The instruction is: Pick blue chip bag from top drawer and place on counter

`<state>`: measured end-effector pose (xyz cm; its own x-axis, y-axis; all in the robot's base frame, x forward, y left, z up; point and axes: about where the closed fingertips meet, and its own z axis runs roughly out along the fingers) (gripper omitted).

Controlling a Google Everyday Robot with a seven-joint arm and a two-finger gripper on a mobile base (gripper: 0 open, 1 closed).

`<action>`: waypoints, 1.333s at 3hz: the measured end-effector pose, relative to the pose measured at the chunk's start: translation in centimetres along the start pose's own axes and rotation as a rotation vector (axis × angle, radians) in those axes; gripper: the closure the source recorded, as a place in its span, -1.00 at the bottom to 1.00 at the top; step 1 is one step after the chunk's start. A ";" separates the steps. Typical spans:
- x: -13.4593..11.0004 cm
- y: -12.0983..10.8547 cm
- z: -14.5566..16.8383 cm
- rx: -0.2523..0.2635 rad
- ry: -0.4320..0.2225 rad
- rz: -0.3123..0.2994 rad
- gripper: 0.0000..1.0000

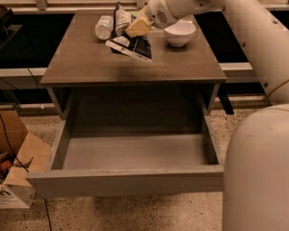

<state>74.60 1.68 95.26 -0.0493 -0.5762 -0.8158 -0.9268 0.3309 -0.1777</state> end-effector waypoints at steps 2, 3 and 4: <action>2.8 -3.4 3.8 0.075 0.156 0.059 -0.47; 3.0 -3.6 3.8 0.081 0.166 0.061 -0.92; 3.1 -3.6 3.8 0.081 0.166 0.061 -1.00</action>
Offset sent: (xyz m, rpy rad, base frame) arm 0.0672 -0.0148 -0.0648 -0.2538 0.0977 -0.2101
